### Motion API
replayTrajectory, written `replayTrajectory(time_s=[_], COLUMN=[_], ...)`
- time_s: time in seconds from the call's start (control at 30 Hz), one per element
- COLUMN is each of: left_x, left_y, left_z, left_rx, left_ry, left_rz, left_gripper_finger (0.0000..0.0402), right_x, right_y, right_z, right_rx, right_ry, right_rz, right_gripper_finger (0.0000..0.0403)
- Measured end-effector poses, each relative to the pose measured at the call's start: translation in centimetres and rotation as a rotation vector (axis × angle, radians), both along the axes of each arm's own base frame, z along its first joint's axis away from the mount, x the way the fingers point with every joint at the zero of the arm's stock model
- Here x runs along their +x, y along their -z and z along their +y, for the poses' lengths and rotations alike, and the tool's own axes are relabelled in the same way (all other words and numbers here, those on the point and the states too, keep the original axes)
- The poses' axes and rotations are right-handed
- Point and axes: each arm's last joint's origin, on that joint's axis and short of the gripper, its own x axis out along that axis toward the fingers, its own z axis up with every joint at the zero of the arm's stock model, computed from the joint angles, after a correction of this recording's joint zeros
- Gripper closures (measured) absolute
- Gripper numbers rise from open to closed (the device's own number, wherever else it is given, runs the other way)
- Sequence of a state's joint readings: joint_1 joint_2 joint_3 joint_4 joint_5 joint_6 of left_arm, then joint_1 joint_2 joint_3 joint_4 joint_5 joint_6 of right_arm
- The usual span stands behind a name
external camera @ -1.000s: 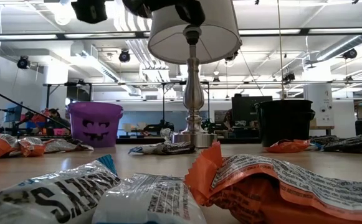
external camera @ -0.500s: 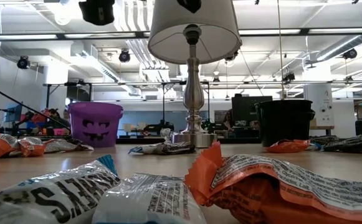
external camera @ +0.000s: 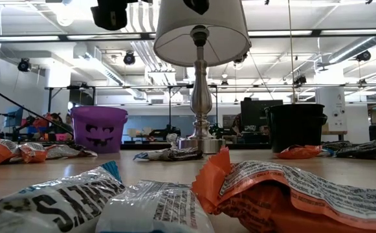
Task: Organize candy in baskets
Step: Put the brown chocolate bar into the purple bucket
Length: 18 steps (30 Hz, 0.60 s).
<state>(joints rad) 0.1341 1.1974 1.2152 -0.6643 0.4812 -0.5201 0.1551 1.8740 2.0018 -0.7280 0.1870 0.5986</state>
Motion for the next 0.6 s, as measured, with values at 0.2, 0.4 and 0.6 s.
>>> replayTrajectory(time_s=[0.2,0.4,0.6], left_x=[-0.17,-0.19,-0.23], left_y=[-0.12,-0.11,-0.09], left_z=[-0.08,-0.09,-0.11], left_rx=[0.017,0.048,0.062], left_ry=[0.015,0.037,0.055], left_rz=[-0.012,-0.025,-0.030], left_gripper_finger=[0.0309,0.0390,0.0396], right_x=[0.00,0.00,0.01], right_y=[0.00,-0.01,-0.08], right_z=[0.00,0.01,0.03], right_rx=[0.000,0.002,-0.003], right_ry=[0.000,-0.002,-0.016], right_rz=[0.000,0.000,-0.002], right_gripper_finger=[0.0390,0.0390,0.0386])
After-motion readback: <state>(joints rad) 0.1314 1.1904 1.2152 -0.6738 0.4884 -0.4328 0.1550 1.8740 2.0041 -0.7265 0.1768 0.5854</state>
